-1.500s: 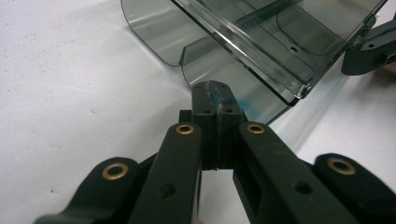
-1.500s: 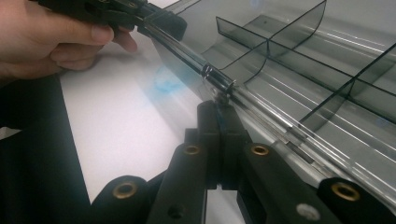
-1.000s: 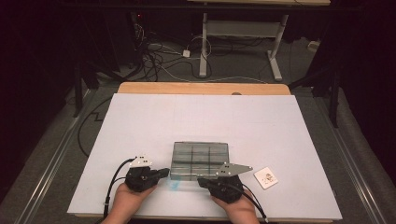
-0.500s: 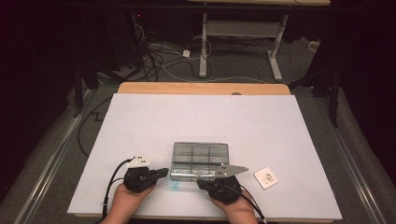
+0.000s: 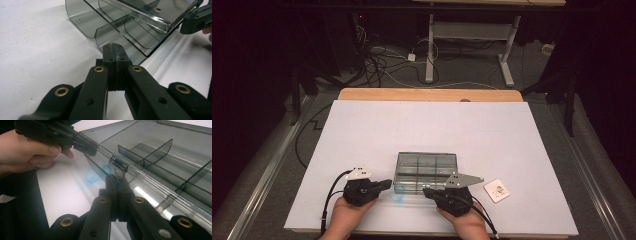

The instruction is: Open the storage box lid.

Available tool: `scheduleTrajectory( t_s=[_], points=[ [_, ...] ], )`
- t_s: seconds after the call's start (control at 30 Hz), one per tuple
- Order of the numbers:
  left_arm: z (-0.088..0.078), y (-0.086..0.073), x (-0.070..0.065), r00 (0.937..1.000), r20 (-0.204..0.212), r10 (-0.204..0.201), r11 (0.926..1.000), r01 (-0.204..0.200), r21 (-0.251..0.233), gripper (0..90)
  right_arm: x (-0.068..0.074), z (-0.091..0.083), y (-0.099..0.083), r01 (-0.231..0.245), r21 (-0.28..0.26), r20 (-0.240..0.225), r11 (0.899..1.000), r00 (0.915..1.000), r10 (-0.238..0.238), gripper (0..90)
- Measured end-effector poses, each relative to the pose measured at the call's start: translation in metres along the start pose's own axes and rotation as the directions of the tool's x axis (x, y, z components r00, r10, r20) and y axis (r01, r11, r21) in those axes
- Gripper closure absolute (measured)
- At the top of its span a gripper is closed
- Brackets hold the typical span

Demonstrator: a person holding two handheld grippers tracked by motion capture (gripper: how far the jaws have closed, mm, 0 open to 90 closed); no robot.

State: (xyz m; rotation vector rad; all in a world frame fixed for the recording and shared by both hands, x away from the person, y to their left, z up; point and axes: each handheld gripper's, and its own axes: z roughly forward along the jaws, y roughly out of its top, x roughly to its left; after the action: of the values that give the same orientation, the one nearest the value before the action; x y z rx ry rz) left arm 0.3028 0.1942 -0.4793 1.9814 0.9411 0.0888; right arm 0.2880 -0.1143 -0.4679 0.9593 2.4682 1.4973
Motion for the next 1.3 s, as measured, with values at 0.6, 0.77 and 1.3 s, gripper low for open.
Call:
scheduleTrajectory(
  t_s=[0.6,0.77,1.3],
  points=[
    [-0.002,0.016,-0.003,0.9984,0.049,0.027,0.997,-0.024,-0.074,87.7,0.0,-0.01,0.017,0.039,-0.076,0.007,0.996,0.9992,-0.038,90.0],
    [0.003,0.019,-0.002,0.9981,0.056,0.026,0.997,-0.021,-0.075,87.7,0.0,-0.011,0.022,0.048,-0.086,0.015,0.995,0.9988,-0.047,90.0],
    [0.008,0.022,-0.002,0.9974,0.07,0.02,0.9961,-0.014,-0.087,87.7,0.002,-0.01,0.021,0.056,-0.08,0.011,0.995,0.9984,-0.055,90.0]
  ],
)
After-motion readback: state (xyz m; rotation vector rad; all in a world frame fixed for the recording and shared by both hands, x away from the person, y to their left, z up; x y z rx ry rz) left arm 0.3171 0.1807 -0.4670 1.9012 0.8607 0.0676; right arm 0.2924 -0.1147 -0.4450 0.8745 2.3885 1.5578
